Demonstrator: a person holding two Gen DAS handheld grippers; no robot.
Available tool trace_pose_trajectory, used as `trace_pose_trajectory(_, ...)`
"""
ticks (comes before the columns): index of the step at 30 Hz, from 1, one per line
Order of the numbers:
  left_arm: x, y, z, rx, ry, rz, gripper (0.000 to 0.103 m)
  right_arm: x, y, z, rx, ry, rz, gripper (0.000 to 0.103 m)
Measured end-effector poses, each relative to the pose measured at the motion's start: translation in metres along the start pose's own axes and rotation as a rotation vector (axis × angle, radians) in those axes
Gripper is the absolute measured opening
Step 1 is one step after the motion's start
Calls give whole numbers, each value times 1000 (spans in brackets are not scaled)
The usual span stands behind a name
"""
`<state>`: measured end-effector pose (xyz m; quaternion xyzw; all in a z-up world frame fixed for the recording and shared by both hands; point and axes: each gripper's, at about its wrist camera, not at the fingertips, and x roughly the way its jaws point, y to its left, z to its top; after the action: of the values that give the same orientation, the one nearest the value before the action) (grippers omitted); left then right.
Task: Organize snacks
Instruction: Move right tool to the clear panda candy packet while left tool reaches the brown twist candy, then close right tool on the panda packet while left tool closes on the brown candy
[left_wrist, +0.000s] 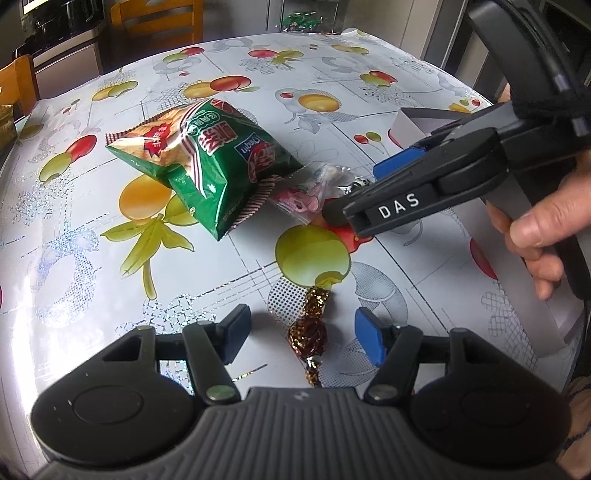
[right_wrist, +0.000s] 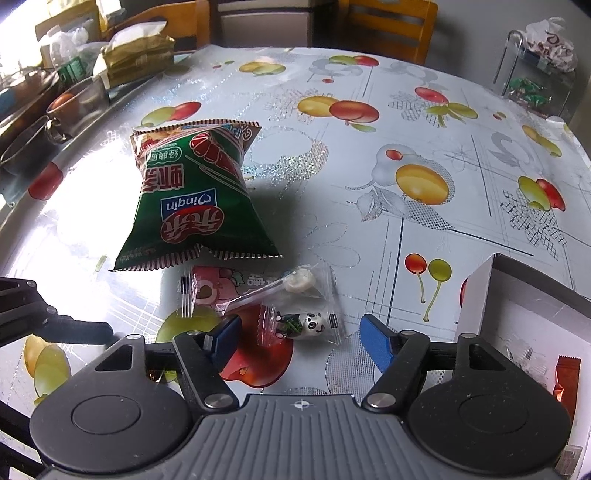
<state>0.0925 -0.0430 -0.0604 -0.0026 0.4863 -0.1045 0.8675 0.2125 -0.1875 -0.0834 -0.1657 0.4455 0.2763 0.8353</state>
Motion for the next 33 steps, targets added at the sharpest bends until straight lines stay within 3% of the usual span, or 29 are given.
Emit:
trace_pose_trajectory(8, 0, -2, -1, 10, 4, -8, 62, 0, 1, 1, -2, -8, 8, 63)
trace_pose_trajectory(16, -2, -3, -2, 18, 14, -25, 62, -1, 1, 1, -8, -18, 17, 48)
trace_pose_trajectory(21, -3, -3, -1, 28, 17, -12, 40, -3, 1, 1, -9, -19, 28, 39)
trace_pose_trajectory(26, -4, -1, -1, 31, 20, 8, 21, -4, 2, -1, -9, -14, 39, 38)
trace_pose_trajectory(33, -7, -2, -3, 40, 23, 10, 20, -10, 4, -6, -1, -11, 46, 37)
